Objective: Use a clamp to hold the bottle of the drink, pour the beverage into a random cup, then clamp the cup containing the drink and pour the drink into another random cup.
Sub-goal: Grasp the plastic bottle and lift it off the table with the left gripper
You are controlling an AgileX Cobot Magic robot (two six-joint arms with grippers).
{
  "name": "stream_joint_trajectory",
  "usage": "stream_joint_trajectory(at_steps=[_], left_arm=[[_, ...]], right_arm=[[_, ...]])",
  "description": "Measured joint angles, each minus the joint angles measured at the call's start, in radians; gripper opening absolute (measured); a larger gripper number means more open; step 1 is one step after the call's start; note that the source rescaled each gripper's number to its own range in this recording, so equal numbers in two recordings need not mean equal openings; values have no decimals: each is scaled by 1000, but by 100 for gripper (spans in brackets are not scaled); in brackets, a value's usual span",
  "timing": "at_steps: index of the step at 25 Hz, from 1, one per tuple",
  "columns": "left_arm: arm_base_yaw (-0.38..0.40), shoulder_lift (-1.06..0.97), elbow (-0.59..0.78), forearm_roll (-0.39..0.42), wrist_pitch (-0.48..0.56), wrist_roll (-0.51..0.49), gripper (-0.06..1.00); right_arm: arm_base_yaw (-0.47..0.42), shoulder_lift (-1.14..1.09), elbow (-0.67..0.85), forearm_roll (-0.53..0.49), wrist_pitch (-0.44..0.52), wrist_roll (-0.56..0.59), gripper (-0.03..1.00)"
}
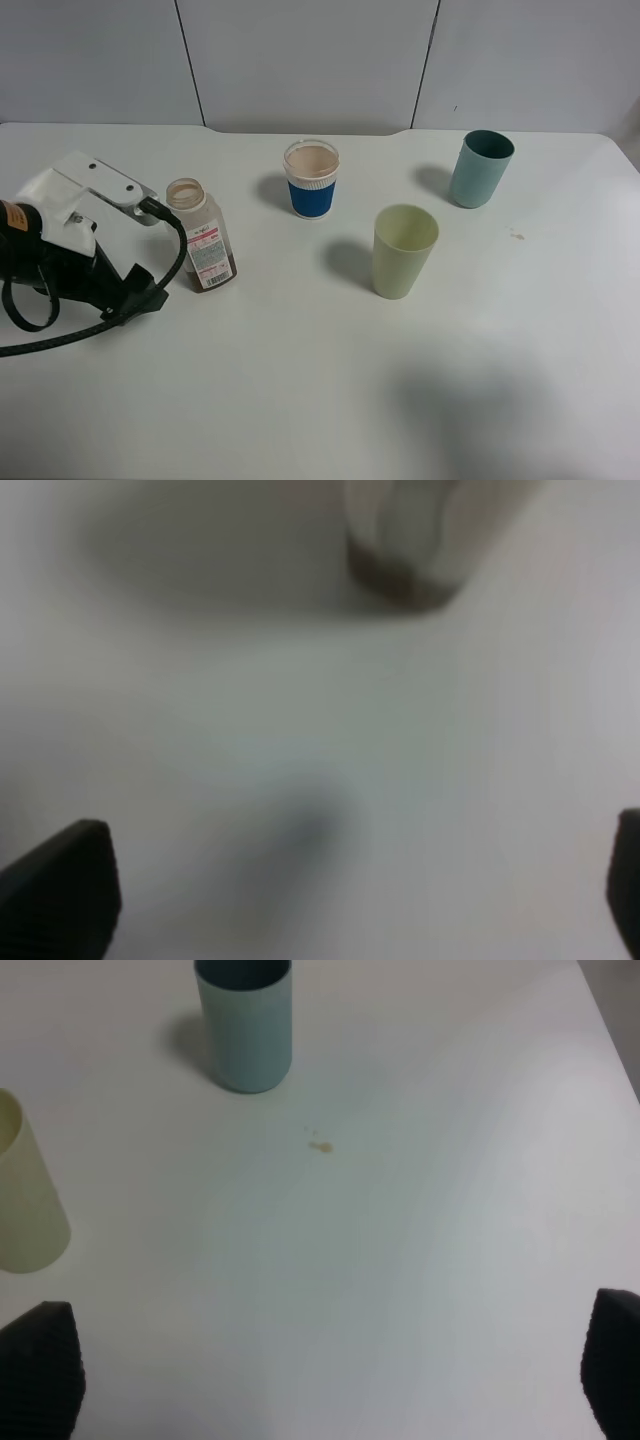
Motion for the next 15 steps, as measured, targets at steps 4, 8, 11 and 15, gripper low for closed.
stream_joint_trajectory(at_steps=[4,8,11,15], left_arm=[[-22,15,110,37,-279,-55,97],[-22,17,210,161,-555,-161,97],[-22,54,275,265,-789,-226,94],[-22,134,314,311,-959,-249,93]], right_arm=[[0,0,0,0,0,0,100],[0,0,0,0,0,0,100],[0,0,0,0,0,0,100],[0,0,0,0,0,0,100]])
